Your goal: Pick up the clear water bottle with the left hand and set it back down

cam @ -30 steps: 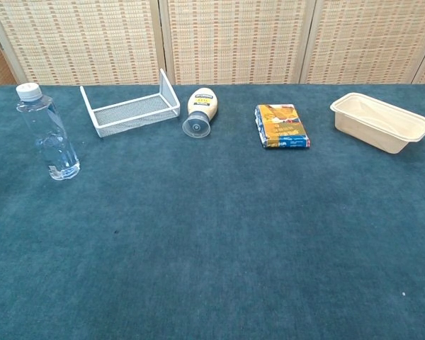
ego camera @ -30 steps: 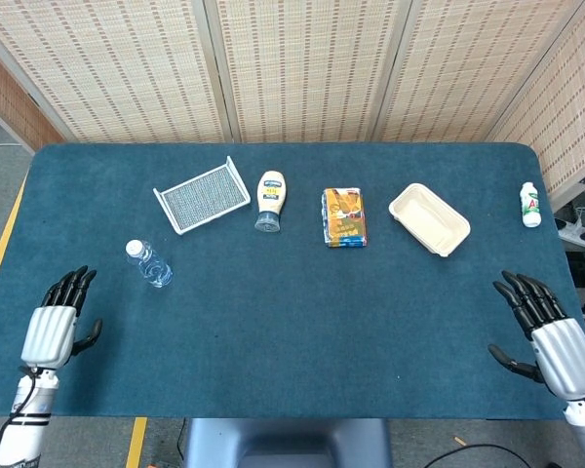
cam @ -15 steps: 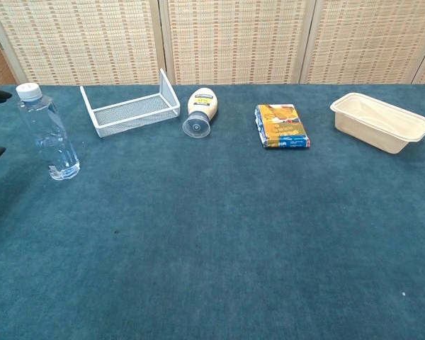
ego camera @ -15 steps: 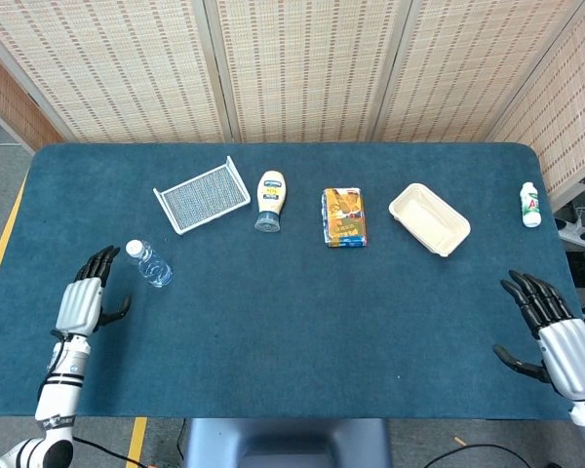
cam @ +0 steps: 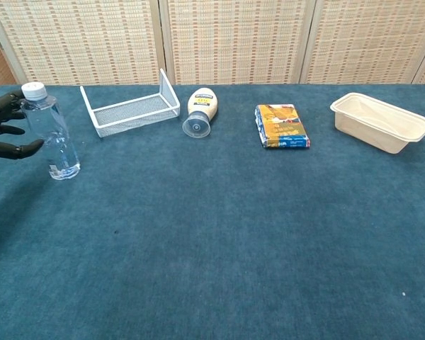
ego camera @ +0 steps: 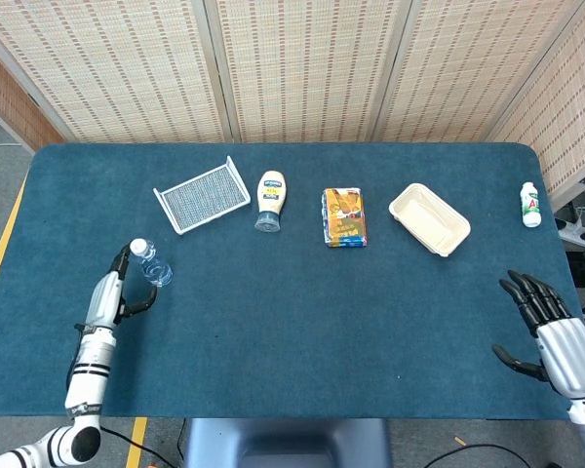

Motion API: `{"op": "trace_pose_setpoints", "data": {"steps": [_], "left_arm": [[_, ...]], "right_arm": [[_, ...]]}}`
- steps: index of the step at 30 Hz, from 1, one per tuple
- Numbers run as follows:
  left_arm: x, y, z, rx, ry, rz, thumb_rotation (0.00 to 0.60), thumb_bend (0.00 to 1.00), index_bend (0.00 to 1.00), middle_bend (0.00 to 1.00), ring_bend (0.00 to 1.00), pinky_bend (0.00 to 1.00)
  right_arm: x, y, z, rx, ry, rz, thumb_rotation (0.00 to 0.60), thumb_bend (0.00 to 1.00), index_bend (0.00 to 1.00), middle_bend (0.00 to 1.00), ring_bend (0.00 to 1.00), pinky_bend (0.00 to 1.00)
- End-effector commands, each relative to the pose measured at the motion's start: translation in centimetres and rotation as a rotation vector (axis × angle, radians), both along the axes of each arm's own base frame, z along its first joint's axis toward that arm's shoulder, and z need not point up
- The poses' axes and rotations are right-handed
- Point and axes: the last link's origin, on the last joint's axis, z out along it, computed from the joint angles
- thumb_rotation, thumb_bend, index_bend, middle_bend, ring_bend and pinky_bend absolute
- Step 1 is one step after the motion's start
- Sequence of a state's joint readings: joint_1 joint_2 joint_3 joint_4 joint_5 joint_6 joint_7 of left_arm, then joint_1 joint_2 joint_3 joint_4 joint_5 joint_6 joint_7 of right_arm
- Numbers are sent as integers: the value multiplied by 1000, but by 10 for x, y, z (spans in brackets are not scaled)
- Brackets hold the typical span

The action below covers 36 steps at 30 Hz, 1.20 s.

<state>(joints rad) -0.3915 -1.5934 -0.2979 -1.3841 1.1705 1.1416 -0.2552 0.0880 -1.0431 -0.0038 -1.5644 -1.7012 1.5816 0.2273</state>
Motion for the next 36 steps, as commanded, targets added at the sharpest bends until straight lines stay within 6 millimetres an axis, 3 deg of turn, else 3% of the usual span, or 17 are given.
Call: {"op": "trace_pose_setpoints", "data": {"steps": [1, 10, 20, 31, 36], "left_arm": [[3, 6, -11, 22, -58, 8, 600, 392, 0, 0, 10, 125], [0, 17, -27, 80, -58, 43, 600, 396, 0, 0, 10, 119], [-6, 30, -25, 164, -38, 68, 600, 393, 0, 0, 10, 119], [-3, 21, -14, 170, -62, 45, 600, 390, 0, 0, 10, 120], [1, 22, -18, 128, -89, 51, 600, 391, 0, 0, 10, 119]], "right_arm": [[0, 0, 0, 1, -2, -2, 600, 131, 0, 0, 0, 108], [0, -1, 1, 9, -6, -9, 600, 132, 0, 0, 0, 109], [-1, -2, 1, 19, -5, -18, 600, 131, 0, 0, 0, 110], [0, -3, 0, 21, -1, -20, 600, 131, 0, 0, 0, 111], [0, -3, -1, 21, 1, -20, 600, 131, 0, 0, 0, 112]]}}
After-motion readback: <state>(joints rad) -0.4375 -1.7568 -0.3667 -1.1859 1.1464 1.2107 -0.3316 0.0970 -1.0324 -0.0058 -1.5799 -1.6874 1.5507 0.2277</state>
